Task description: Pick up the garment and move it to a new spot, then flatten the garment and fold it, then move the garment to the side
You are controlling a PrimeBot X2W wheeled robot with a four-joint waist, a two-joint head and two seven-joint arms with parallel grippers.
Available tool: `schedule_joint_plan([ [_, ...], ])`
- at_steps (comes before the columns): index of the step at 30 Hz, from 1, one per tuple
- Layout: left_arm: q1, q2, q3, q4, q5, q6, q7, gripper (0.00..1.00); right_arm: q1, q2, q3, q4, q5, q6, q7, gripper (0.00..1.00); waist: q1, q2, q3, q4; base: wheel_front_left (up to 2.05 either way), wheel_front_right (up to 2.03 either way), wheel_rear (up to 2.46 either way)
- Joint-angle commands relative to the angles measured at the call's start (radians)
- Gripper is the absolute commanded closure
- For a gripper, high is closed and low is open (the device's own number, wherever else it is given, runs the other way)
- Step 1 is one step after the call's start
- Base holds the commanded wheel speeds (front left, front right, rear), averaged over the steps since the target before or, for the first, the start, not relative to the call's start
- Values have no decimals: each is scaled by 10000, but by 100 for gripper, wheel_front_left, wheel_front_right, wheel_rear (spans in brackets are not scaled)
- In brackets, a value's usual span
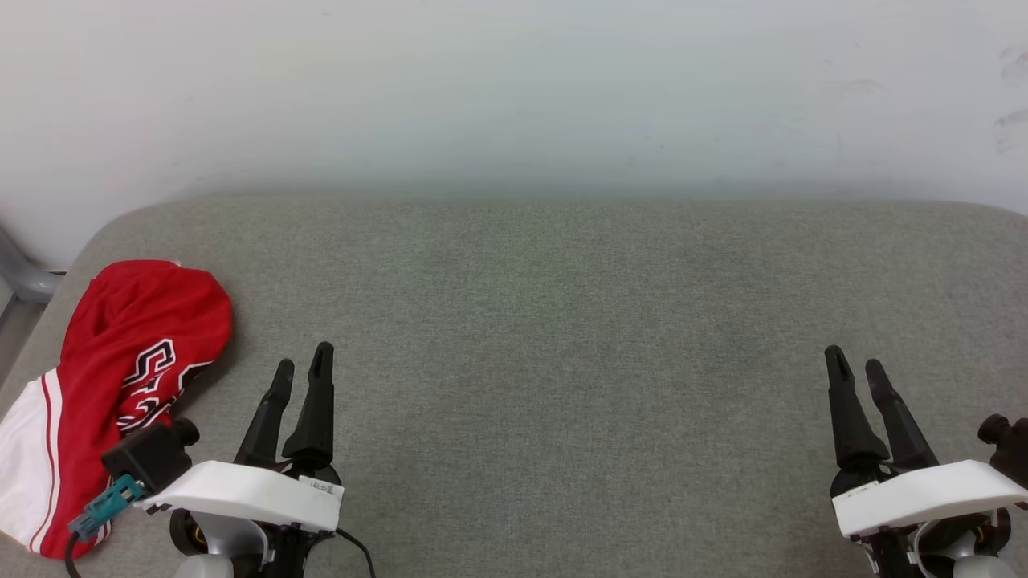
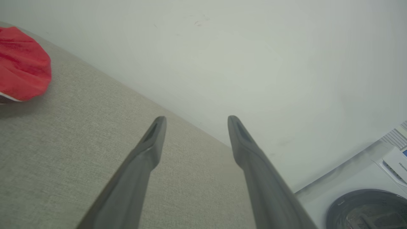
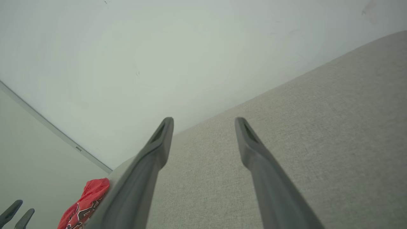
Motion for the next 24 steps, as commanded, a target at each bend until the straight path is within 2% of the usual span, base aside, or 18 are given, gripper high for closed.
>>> schedule_joint_plan([
  [1, -35, 102, -14, -168, 352, -2, -103, 0, -34, -31, 27, -222, -438, 0, 26, 0, 0, 0, 1, 14, 0, 0, 0],
  [11, -38, 204, -237, -226, 2094, -2, -456, 0, 168, -34, 31, -828, -2459, -1, 116, 0, 0, 0, 25, 107, 0, 0, 0],
  [24, -9, 223, -365, -144, 3531, -1, -800, 0, 506, -36, -183, -1325, -3993, -1, 360, 0, 0, 0, 43, 159, 0, 0, 0],
])
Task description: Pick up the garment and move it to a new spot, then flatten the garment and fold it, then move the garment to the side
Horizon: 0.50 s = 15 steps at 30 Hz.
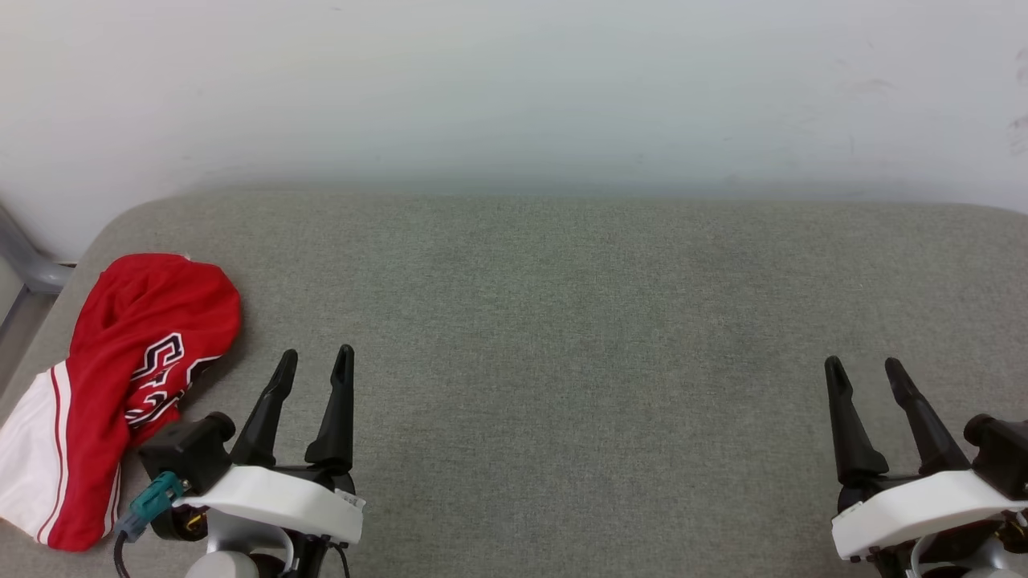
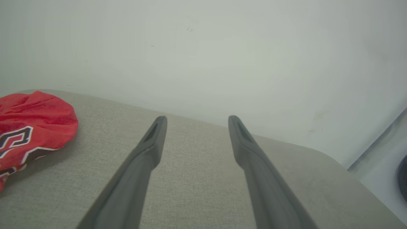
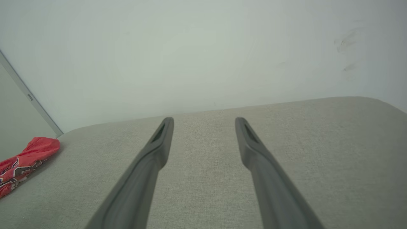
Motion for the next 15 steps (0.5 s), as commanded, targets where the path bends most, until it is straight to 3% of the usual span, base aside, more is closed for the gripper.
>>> schedule_joint_plan([
  [1, -10, 46, -33, -29, 464, 0, -138, 0, 127, -35, -93, -278, -423, -3, 16, 0, 0, 0, -1, 0, 0, 0, 0],
  [15, 27, 36, -132, 346, 1657, 0, -466, 0, 465, -39, -284, -578, -1294, -3, 4, 0, 0, 0, 28, -45, 0, 0, 0],
])
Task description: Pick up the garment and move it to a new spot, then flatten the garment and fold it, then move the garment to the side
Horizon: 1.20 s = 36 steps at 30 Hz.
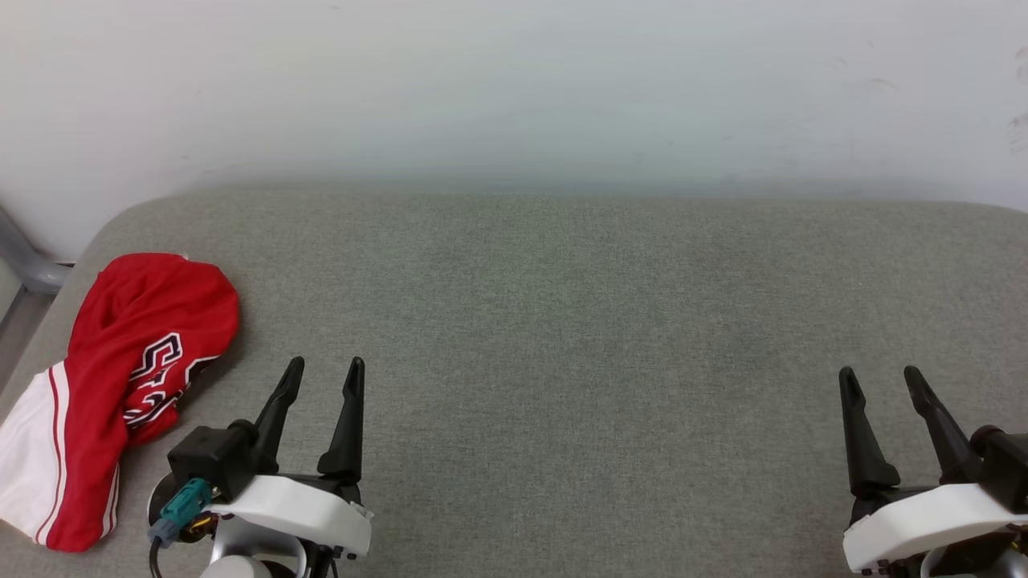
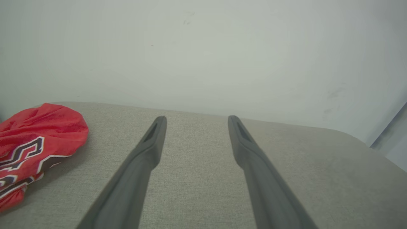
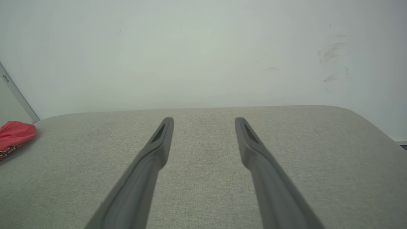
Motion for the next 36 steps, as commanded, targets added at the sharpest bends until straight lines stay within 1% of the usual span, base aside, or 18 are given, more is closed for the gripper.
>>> schedule_joint_plan([
  [1, 17, 18, -39, -23, 256, 0, -106, 0, 92, -39, -36, -122, -207, -3, -40, 0, 0, -1, 6, -6, 0, 0, 0],
  [13, -106, 10, -152, 168, 1046, 0, -353, 0, 130, -40, -177, -162, -744, -3, -246, 0, 0, -1, 77, 11, 0, 0, 0],
  [18, -126, -68, -74, 205, 1309, 0, -443, 0, 210, -40, -168, -239, -953, -3, -321, 0, 0, -1, 59, 209, 0, 0, 0],
  [24, -195, -145, 135, 259, 1582, 37, -555, 0, 270, -38, -72, -353, -1253, -3, -389, 0, 0, -1, 43, 871, 0, 0, 0],
  [31, -255, -214, 505, 333, 1936, 78, -679, 0, 220, -37, 29, -355, -1590, -3, -450, 0, 0, -1, -12, 2027, 0, 0, 0],
  [33, -253, -218, 671, 357, 1913, 101, -685, 0, 176, -37, 94, -304, -1513, -5, -449, 0, 0, -1, -26, 2359, 0, 0, 0],
  [34, -253, -218, 671, 357, 1913, 101, -685, 0, 176, -37, 94, -304, -1513, -5, -449, 0, 0, -1, -26, 2359, 0, 0, 0],
  [36, -257, -235, 793, 364, 1869, 120, -679, 0, 147, -37, 85, -252, -1401, -5, -451, 0, 0, -1, -42, 2685, 0, 0, 0],
])
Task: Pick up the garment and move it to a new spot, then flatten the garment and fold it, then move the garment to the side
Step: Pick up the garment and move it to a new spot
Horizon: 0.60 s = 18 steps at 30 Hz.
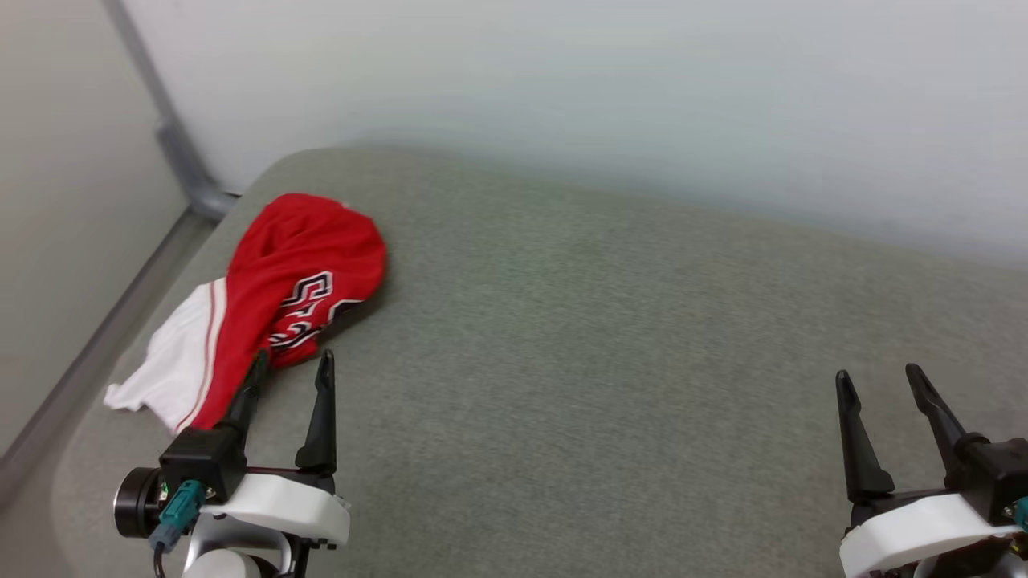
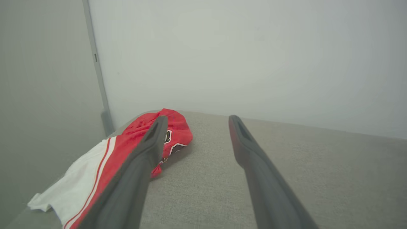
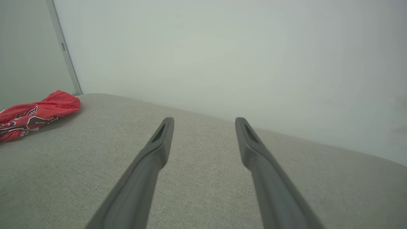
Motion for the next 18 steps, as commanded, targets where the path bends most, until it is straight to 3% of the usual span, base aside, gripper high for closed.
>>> schedule_joint_plan([
  [1, -51, 15, 66, 10, 8, 19, -30, 0, -46, -23, 23, 13, -7, -7, -42, 0, 0, 0, -39, 523, 0, 0, 0],
  [10, 178, 46, 425, 45, 125, 55, -30, 0, -123, -22, 31, 324, 224, -7, -231, 0, 0, 0, -118, 1784, 0, 0, 0],
  [18, 204, 34, 634, -10, 112, 22, -30, 0, -312, -22, 80, 494, 296, -7, -324, 0, 0, 0, -42, 2382, 0, 0, 0],
])
